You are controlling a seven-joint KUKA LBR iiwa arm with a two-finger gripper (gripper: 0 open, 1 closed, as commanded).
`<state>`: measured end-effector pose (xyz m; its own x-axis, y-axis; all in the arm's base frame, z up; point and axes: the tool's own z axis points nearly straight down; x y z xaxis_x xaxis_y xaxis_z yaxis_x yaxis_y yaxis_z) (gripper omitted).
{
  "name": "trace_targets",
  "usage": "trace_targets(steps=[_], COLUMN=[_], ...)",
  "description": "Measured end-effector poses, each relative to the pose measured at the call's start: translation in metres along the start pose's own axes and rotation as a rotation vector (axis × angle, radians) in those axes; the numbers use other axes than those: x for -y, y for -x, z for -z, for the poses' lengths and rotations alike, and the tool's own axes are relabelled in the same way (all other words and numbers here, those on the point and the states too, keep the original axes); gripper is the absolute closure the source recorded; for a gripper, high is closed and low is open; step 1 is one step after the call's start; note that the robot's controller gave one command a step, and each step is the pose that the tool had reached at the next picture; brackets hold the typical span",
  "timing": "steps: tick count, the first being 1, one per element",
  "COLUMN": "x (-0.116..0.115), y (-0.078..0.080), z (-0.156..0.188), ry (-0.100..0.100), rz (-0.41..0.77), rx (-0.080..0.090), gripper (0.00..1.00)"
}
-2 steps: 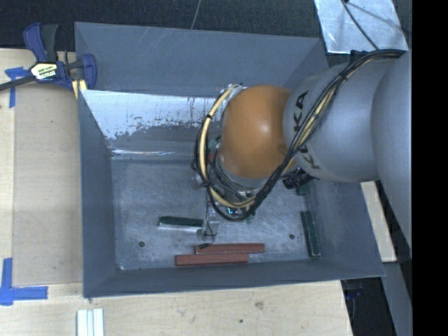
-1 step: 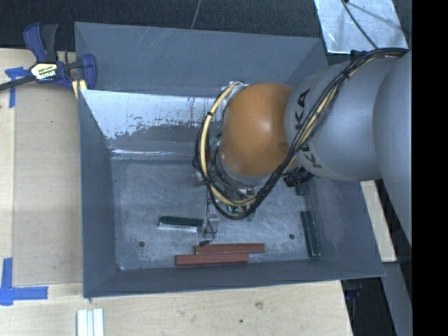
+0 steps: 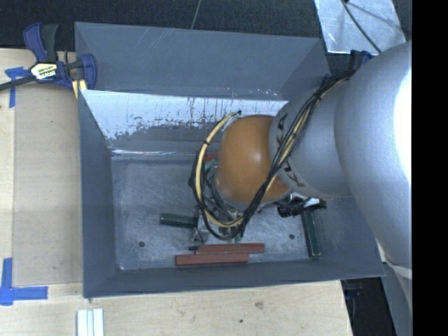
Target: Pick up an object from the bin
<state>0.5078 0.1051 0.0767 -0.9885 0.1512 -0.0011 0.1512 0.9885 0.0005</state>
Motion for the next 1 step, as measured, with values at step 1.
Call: trace_targets(steps=[1], x=[0.0], y=[0.0], z=[0.0], ry=[0.0], rz=[0.0], rx=[0.0], gripper=[1.0])
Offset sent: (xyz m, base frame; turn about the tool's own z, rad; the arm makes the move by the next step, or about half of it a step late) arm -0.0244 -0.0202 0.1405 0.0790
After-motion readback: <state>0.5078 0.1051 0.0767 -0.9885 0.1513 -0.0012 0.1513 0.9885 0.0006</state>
